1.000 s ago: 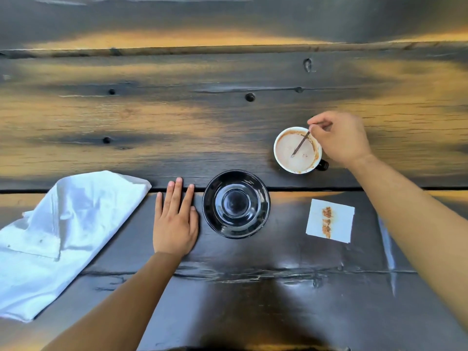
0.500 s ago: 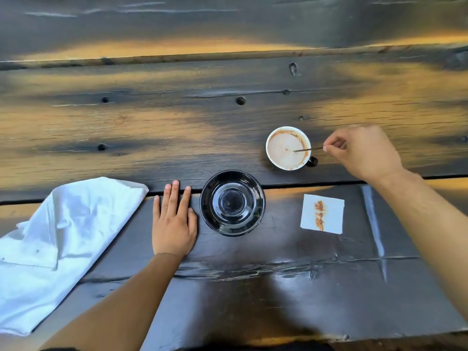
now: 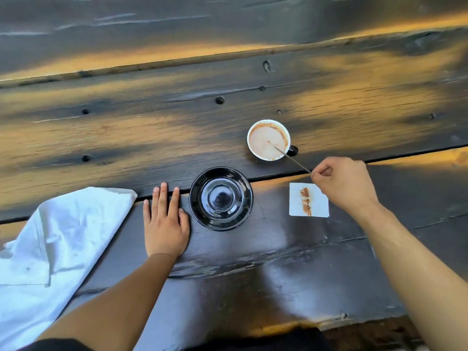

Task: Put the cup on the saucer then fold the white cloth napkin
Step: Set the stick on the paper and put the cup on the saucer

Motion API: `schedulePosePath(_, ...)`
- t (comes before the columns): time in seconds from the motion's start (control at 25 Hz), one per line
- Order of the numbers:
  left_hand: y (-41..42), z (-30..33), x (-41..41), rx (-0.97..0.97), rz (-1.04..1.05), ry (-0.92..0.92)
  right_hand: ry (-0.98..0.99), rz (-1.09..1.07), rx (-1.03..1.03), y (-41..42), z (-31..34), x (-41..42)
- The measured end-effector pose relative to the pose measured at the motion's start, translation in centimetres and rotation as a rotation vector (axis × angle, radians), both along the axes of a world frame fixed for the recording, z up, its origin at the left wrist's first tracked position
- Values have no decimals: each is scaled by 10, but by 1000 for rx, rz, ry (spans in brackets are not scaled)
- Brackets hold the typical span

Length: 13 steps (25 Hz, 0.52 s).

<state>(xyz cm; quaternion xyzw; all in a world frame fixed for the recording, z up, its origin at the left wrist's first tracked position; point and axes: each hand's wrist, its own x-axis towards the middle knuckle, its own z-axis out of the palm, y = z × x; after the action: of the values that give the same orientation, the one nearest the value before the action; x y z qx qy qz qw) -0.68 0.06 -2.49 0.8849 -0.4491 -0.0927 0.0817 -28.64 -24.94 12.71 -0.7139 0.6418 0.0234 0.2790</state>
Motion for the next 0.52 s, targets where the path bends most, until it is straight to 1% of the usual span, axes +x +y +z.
schedulePosePath(0.12,1,-2,0,-16,0,1,-171,-219,64,34,-7,-16)
schedulePosePath(0.32,1,-2,-1,-36,-5,-3,-323,-638,254,100,-51,-51)
schedulePosePath(0.4,0,-2,-1,-44,-2,-7,-319,-714,307,117,-64,-58)
schedulePosePath(0.52,1,-4,-1,-55,-7,-22,-308,-732,335,132,-78,-61)
